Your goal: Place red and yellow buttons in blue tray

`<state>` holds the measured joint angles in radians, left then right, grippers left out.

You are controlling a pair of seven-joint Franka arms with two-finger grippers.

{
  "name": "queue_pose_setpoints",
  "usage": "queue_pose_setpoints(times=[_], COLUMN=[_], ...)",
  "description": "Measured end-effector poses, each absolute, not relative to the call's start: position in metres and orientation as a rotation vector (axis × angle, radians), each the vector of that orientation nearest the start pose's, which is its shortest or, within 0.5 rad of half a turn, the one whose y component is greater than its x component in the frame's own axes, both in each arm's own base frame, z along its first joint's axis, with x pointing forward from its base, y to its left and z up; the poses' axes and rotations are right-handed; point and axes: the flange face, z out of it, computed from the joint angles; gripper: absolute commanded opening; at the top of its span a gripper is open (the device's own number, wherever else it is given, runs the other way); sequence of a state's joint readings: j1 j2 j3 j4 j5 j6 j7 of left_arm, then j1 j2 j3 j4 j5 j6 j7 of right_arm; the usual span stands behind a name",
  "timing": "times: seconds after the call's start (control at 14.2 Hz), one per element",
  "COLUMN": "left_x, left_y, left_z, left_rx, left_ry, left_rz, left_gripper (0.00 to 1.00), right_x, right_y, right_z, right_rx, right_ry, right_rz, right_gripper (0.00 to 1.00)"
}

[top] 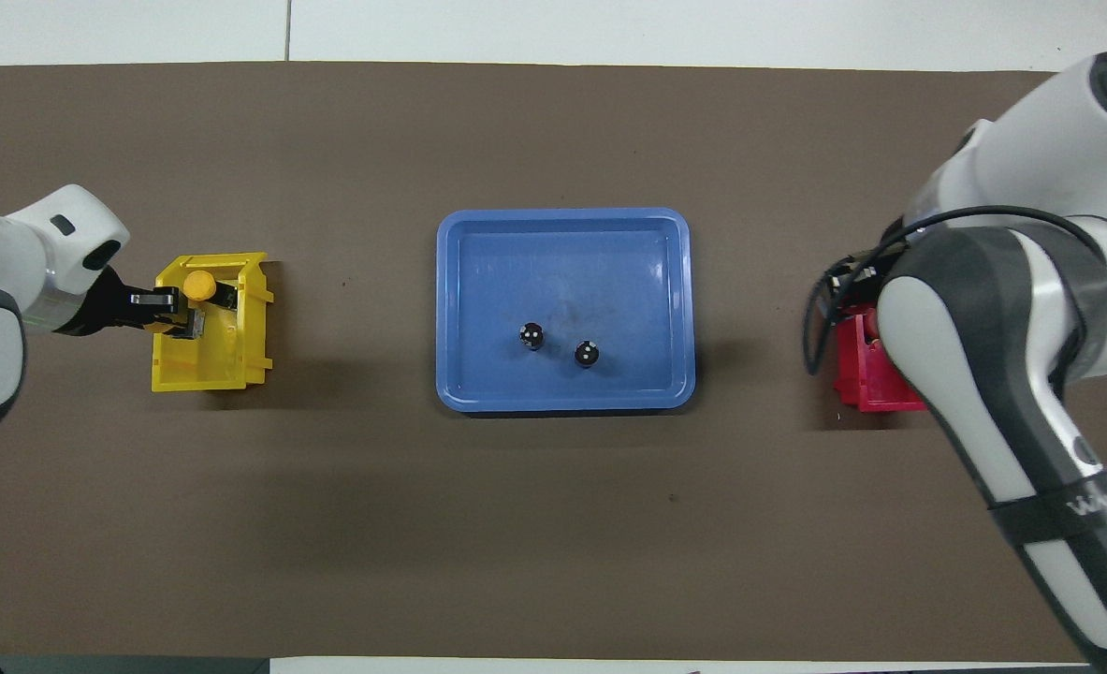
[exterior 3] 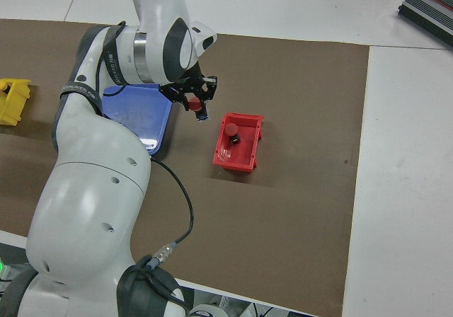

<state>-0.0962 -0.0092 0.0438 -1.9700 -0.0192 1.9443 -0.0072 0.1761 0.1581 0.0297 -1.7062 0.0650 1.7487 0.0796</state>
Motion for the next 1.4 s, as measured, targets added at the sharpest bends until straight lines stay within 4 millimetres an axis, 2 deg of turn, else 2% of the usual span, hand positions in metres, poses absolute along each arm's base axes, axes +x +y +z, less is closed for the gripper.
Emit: queue_pose_setpoints(times=[0.14,0.28,0.42,0.56,0.63,0.77,0.91,1.19,1.26,1.4], left_x=[0.555,0.557,0.559,0.558,0.558,0.559,0.562,0.566,0.567,0.567], left_y=[-0.032,-0.038,-0.065,-0.091,-0.096,-0.098,-0.103,-0.124,-0.125,-0.127], left_z=[0.511,0.521,0.518,0.514,0.513,0.513,0.512,0.497,0.495,0.495], left_rx=[-3.16,-3.162,-3.163,-3.164,-3.166,-3.172,-3.191,-3.214,-3.216,-3.217], left_ry=[0.033,-0.039,-0.1,-0.124,-0.129,-0.133,-0.136,-0.145,-0.145,-0.141], left_rz=[0.018,-0.013,-0.041,-0.05,-0.051,-0.062,-0.09,-0.082,-0.079,-0.082], left_gripper=[0.02,0.02,0.02,0.02,0.02,0.02,0.02,0.02,0.01,0.02], right_x=[0.594,0.606,0.623,0.638,0.642,0.645,0.645,0.644,0.643,0.642], right_y=[0.187,0.241,0.294,0.328,0.334,0.345,0.355,0.353,0.352,0.351], right_z=[0.488,0.479,0.447,0.404,0.389,0.375,0.376,0.369,0.364,0.358], right_rx=[-3.062,-3.056,-3.049,-3.045,-3.05,-3.067,-3.059,-3.06,-3.065,-3.066], right_ry=[-0.036,0.064,0.137,0.171,0.169,0.143,0.161,0.187,0.189,0.19], right_rz=[0.149,0.121,0.103,0.083,0.082,0.054,-0.001,0.002,0.012,0.015], right_gripper=[0.02,0.02,0.02,0.02,0.02,0.02,0.02,0.1,0.14,0.39])
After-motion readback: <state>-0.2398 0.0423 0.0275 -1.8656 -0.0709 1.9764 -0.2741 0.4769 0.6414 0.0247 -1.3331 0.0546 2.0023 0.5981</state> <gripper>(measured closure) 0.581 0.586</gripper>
